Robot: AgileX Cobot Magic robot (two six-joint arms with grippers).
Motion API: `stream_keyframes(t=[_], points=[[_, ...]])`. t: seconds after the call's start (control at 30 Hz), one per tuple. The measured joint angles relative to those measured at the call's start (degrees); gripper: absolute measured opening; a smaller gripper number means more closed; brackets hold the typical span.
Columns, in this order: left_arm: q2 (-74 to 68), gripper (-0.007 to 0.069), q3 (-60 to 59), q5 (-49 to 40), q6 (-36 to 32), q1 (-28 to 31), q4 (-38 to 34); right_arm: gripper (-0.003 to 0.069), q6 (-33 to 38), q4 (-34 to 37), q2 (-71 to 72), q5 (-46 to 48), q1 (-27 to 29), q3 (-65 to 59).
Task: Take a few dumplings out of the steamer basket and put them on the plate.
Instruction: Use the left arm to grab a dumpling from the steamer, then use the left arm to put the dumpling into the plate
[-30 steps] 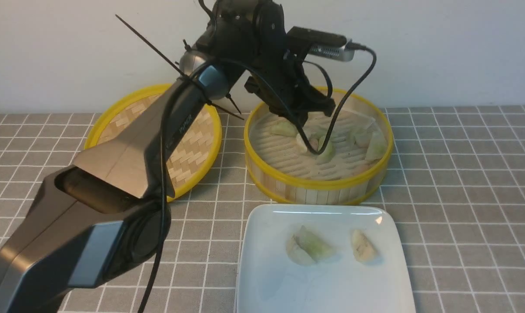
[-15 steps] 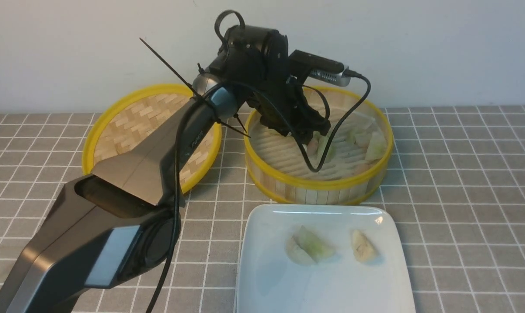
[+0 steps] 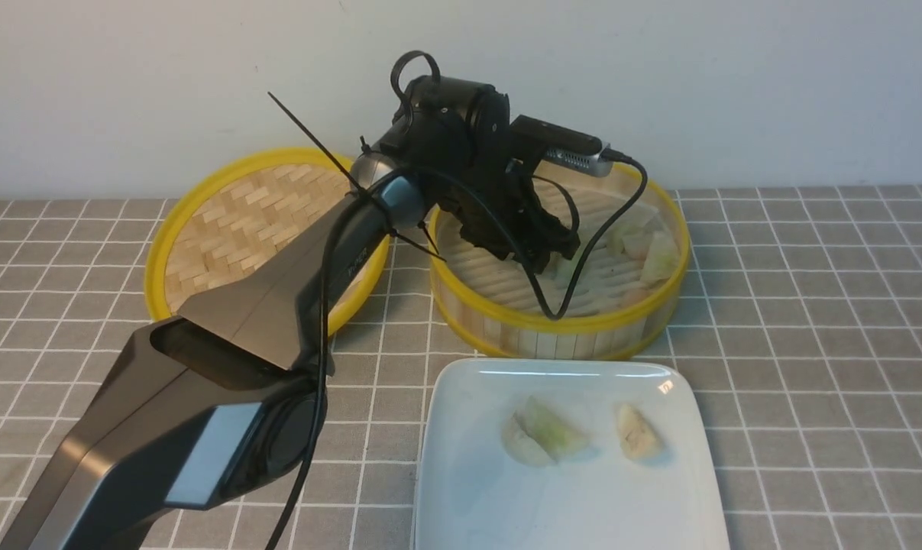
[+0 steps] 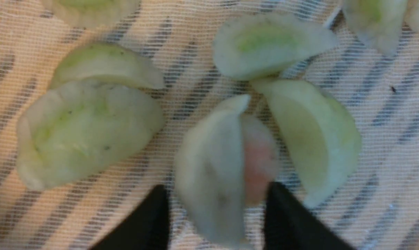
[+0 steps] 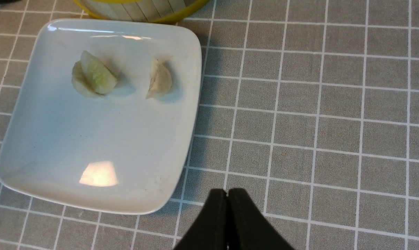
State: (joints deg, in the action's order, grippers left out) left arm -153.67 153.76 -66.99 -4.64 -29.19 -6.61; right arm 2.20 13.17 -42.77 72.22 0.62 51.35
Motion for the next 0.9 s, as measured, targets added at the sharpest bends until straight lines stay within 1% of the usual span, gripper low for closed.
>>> stream_keyframes(t=[0.03, 0.07, 0.1, 0.23, 0.33, 0.5, 0.53, 0.63, 0.67, 0.7, 0.73, 0.77, 0.87, 0.9], points=[[0.1, 0.0199, 0.4, -0.5, 0.0, 0.0, 0.2, -0.001, 0.0, 0.0, 0.0, 0.0, 0.0, 0.0], [0.1, 0.0184, 0.4, -0.6, 0.0, 0.0, 0.2, -0.001, 0.0, 0.0, 0.0, 0.0, 0.0, 0.0], [0.1, 0.0143, 1.1, -2.6, 0.0, 0.0, 1.4, -0.001, 0.0, 0.0, 0.0, 0.0, 0.0, 0.0], [0.6, 0.0146, 2.0, -4.1, 0.0, 0.0, 2.2, -0.001, 0.0, 0.0, 0.0, 0.0, 0.0, 0.0], [4.2, 0.0146, 2.5, -4.7, 0.7, 0.1, 2.1, -0.001, 0.0, 0.0, 0.0, 0.1, 0.0, 0.0], [9.3, 0.0146, 2.2, -4.7, 1.2, 0.1, -2.1, -0.001, 0.0, 0.0, 0.0, 0.1, 0.0, 0.0], [12.1, 0.0146, 0.4, -4.7, 1.4, -0.1, -5.4, -0.001, 0.0, 0.0, 0.0, 0.1, 0.0, 0.0], [15.6, 0.0146, -3.8, -4.7, 1.4, -0.8, -7.1, -0.001, 0.0, 0.0, 0.0, 0.1, 0.0, 0.0], [19.3, 0.0146, -8.8, -4.6, 1.3, -1.8, -7.1, -0.001, 0.0, 0.0, 0.0, 0.1, 0.0, 0.0], [19.7, 0.0146, -9.5, -4.6, 1.2, -1.9, -7.0, -0.001, 0.0, 0.1, 0.0, 0.1, 0.0, 0.0], [23.4, 0.0146, -16.9, -4.6, 0.9, -2.9, -5.9, -0.001, 0.0, 0.1, 0.0, 0.1, 0.0, 0.0], [24.4, 0.0146, -17.8, -4.6, 0.9, -3.1, -5.8, -0.001, 0.0, 0.1, 0.0, 0.1, 0.0, 0.0], [33.5, 0.0146, -35.6, -4.5, -0.3, -4.7, -5.2, -0.001, 0.0, 0.1, 0.0, 0.1, 0.0, 0.0], [34.5, 0.0146, -38.6, -4.5, -0.5, -4.8, -5.2, -0.001, 0.0, 0.1, 0.0, 0.2, 0.0, 0.0]])
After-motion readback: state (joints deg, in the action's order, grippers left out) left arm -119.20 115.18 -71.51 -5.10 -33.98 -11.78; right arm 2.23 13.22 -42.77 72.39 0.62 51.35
